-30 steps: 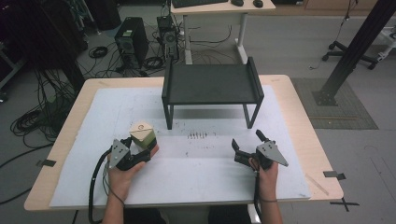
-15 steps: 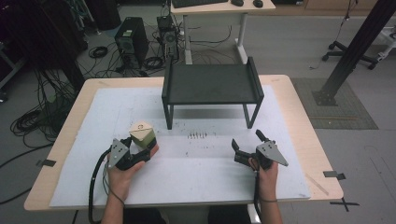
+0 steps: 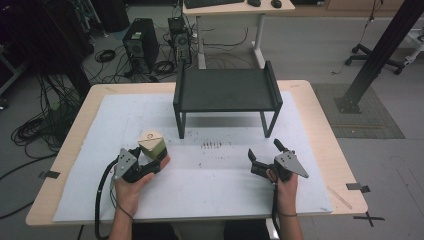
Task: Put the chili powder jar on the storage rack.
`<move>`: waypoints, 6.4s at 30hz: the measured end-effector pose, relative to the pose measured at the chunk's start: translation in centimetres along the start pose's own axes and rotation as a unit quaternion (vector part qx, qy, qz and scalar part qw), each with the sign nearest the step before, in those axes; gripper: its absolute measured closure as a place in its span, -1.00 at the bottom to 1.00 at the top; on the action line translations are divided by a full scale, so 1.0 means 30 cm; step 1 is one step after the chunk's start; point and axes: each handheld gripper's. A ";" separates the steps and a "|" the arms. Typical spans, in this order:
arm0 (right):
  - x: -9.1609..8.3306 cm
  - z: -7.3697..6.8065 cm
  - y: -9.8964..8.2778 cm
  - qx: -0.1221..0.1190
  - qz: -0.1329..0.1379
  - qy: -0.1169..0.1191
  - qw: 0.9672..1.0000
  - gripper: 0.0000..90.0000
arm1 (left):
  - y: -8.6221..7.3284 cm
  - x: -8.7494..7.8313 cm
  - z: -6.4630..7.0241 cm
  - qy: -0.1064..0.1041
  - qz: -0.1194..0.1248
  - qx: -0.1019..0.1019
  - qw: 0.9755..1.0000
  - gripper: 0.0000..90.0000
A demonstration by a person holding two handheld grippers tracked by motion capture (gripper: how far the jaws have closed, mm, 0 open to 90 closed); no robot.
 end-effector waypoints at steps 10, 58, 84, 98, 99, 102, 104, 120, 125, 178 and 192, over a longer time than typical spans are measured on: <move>-0.001 0.000 0.000 0.002 0.001 0.000 1.000 -1.00 | 0.038 0.005 0.009 -0.008 0.015 -0.005 1.000 -0.36; -0.004 0.002 -0.002 0.004 0.008 0.003 1.000 -1.00 | 0.366 0.226 0.114 -0.092 0.045 -0.008 0.995 -0.36; -0.006 0.003 -0.002 0.004 0.009 0.006 1.000 -0.99 | 0.511 0.396 0.107 -0.090 0.043 -0.002 0.995 -0.36; -0.006 0.004 -0.001 0.005 0.010 0.008 1.000 -0.99 | 0.531 0.487 0.061 -0.077 0.040 -0.005 0.996 -0.36; -0.006 0.004 -0.001 0.005 0.010 0.008 1.000 -0.99 | 0.530 0.500 0.058 -0.075 0.038 -0.004 0.996 -0.36; -0.006 0.004 -0.001 0.005 0.010 0.009 1.000 -1.00 | 0.528 0.522 0.052 -0.070 0.036 -0.008 0.997 -0.36; -0.006 0.004 -0.001 0.005 0.010 0.009 1.000 -0.99 | 0.528 0.535 0.049 -0.068 0.034 -0.007 0.997 -0.36; -0.006 0.004 -0.001 0.005 0.010 0.010 1.000 -1.00 | 0.522 0.602 0.044 -0.050 0.020 0.002 0.999 -0.36; -0.006 0.005 -0.001 0.005 0.011 0.010 1.000 -0.99 | 0.517 0.611 0.043 -0.039 0.014 0.003 0.999 -0.36; -0.006 0.004 -0.002 0.003 0.010 0.010 1.000 -1.00 | 0.514 0.618 0.048 -0.024 0.003 0.011 1.000 -0.36; -0.006 0.004 -0.002 0.003 0.011 0.010 1.000 -0.99 | 0.513 0.618 0.047 -0.024 0.003 0.009 1.000 -0.36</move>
Point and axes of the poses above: each handheld gripper's, and its own axes: x roughly forward along the jaws, y roughly out of its top, z roughly to its right, and after that the axes turned 13 degrees about x, right-handed
